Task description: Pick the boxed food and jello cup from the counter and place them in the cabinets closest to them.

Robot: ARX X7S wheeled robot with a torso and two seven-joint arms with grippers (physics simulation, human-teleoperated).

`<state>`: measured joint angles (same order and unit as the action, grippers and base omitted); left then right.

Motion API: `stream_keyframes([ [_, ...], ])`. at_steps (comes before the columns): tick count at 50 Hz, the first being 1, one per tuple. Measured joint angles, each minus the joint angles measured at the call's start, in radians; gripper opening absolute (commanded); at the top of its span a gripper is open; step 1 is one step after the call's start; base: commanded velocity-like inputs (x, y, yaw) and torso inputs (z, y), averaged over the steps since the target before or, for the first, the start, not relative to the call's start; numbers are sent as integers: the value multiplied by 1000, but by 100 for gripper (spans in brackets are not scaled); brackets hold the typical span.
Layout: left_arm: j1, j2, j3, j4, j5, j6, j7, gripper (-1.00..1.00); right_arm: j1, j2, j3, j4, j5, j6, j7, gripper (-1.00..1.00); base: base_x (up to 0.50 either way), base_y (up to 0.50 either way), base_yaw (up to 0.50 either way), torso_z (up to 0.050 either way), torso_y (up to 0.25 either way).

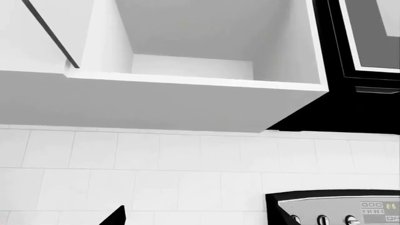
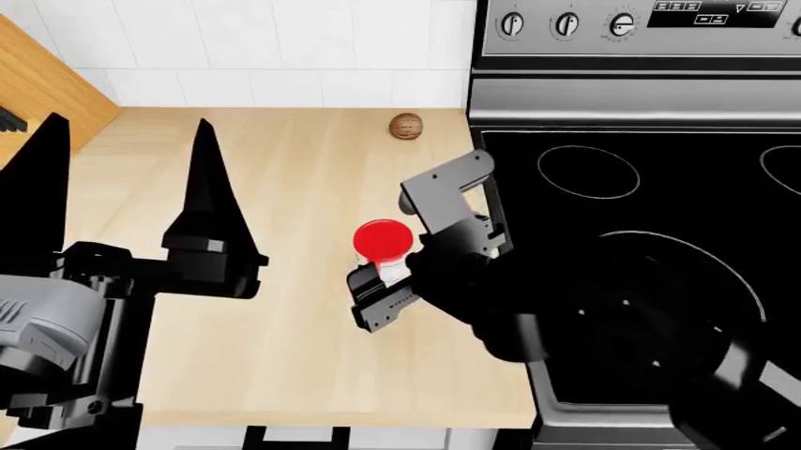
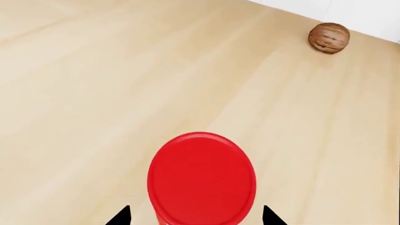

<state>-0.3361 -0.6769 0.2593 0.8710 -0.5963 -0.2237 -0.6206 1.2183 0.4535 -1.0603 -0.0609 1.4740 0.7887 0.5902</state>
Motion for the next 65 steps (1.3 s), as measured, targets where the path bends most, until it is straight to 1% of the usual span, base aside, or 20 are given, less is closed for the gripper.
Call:
stream_keyframes([
  [29,1,-5,1,-5,-4,8,-2,100,-9,-96,-61,186,-92,-27,-101,100,0,0,0,0,0],
  [38,0,-6,4,-7,-4,10,-2,100,-18,-118,-67,242,-120,-58,-136,100,0,0,0,0,0],
  [39,-1,-6,4,-7,-4,10,-2,100,-20,-120,-67,247,-123,-62,-138,-100,0,0,0,0,0],
  [57,-2,-9,10,-3,-2,11,-3,100,-54,-125,-51,276,-143,-138,-151,-100,1,0,0,0,0],
  [65,-30,2,18,-22,-22,-3,-2,100,-59,-87,-37,204,-107,-137,-112,-100,0,0,0,0,0],
])
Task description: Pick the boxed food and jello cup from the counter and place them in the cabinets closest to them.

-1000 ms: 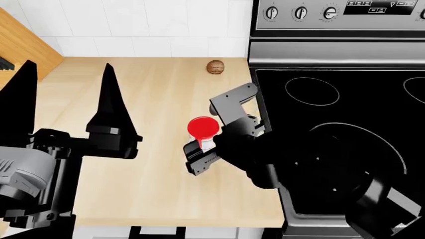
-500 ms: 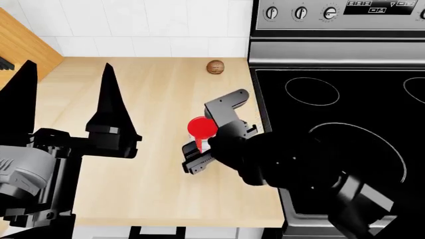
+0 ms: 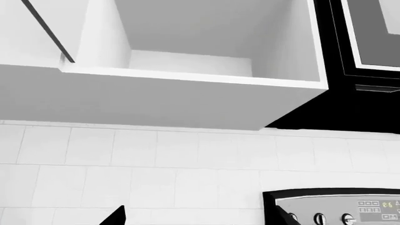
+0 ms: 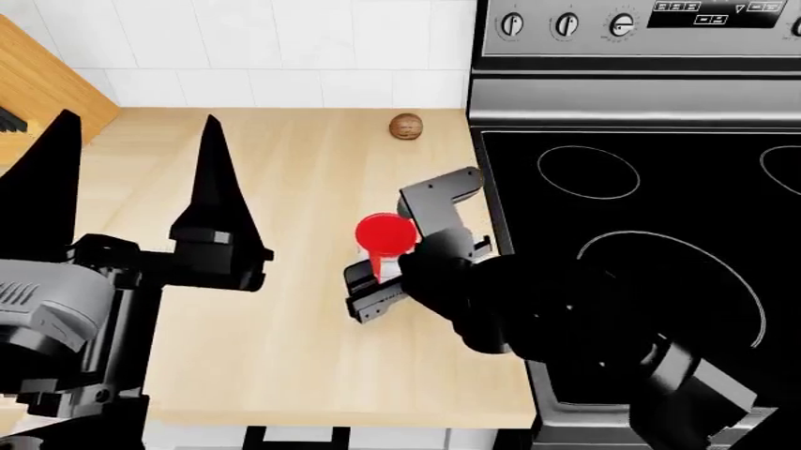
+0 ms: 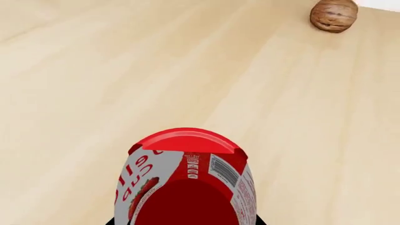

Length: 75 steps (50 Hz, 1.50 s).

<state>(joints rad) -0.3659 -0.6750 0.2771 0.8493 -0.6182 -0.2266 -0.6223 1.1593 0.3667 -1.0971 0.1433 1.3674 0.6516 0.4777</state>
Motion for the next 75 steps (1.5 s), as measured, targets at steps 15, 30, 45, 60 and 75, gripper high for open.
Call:
stream_keyframes([
  [15,-434,107,42,-210,-210,-246,-39,100,97,182,111,-372,212,70,253,-100,0,0,0,0,0],
  [30,-844,344,167,-965,-122,-229,180,100,248,330,189,-595,441,146,469,-100,0,0,0,0,0],
  [45,-1082,563,134,-1872,105,38,428,100,433,415,223,-656,636,230,582,-100,0,0,0,0,1],
  [60,-1068,637,-65,-2094,388,169,542,100,537,454,237,-652,697,291,598,-100,246,123,0,0,0],
  [75,-1029,663,-162,-2144,513,265,646,100,585,436,200,-637,695,355,609,-100,472,317,0,0,2],
])
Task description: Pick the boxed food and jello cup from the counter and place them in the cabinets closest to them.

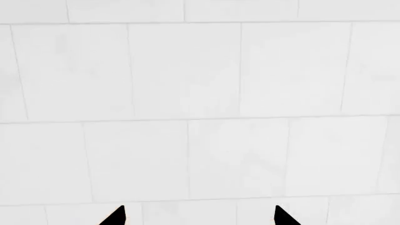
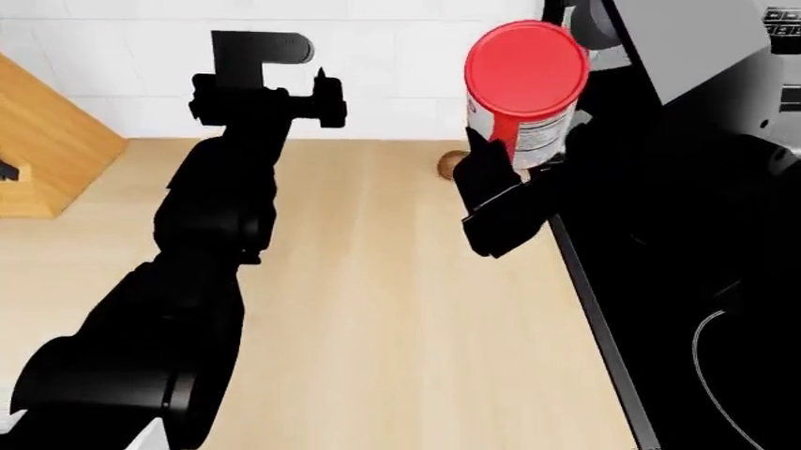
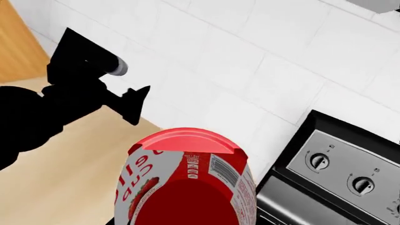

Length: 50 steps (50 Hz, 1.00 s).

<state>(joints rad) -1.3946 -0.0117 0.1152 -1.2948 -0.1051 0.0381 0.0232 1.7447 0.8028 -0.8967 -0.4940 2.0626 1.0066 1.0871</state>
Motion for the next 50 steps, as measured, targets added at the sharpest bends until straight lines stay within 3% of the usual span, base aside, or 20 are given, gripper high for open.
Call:
stream_keyframes([
  [20,16,5,-7,-12,26,48,44,100,37,-24,-32,-11,-11,46,10,-100,433,397,0,0,1],
  [29,19,7,-8,-13,32,55,48,100,22,-15,-18,-14,-27,30,-10,-100,500,44,0,0,1],
  [40,23,7,-10,-13,39,59,44,100,-4,-2,7,-29,-10,-23,-8,-100,0,0,0,0,0],
  [50,26,7,-12,-14,47,59,40,100,-2,22,33,-119,64,-142,158,-100,0,0,0,2,1],
])
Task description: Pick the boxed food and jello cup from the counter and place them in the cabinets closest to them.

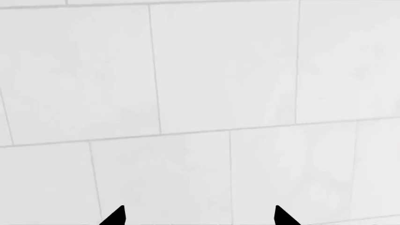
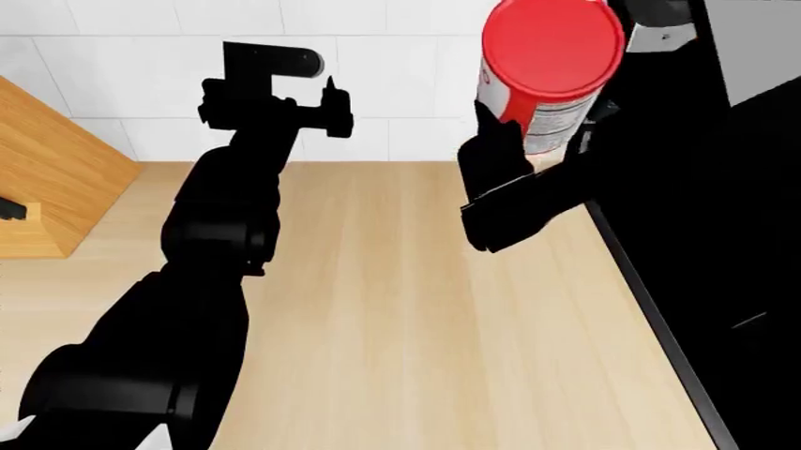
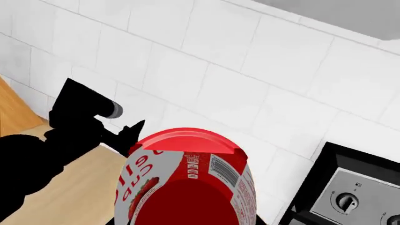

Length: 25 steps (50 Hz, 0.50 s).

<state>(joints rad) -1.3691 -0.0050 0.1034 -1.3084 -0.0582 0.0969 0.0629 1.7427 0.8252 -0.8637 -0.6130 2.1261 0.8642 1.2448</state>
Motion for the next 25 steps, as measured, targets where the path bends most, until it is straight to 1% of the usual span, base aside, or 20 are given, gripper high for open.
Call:
stream_keyframes([
  [5,2,0,1,0,2,0,-2,100,22,9,2,-70,20,-74,121,-100,0,0,0,0,0],
  [11,3,0,2,0,4,0,-4,100,99,44,-86,-159,8,-213,213,-100,0,0,0,0,0],
  [17,3,0,4,0,4,-2,-7,100,215,87,-247,-240,-29,-375,264,-100,0,0,0,0,0],
  [25,4,0,7,0,6,-3,-12,100,398,142,-532,-339,-117,-611,298,-100,0,0,0,0,1],
])
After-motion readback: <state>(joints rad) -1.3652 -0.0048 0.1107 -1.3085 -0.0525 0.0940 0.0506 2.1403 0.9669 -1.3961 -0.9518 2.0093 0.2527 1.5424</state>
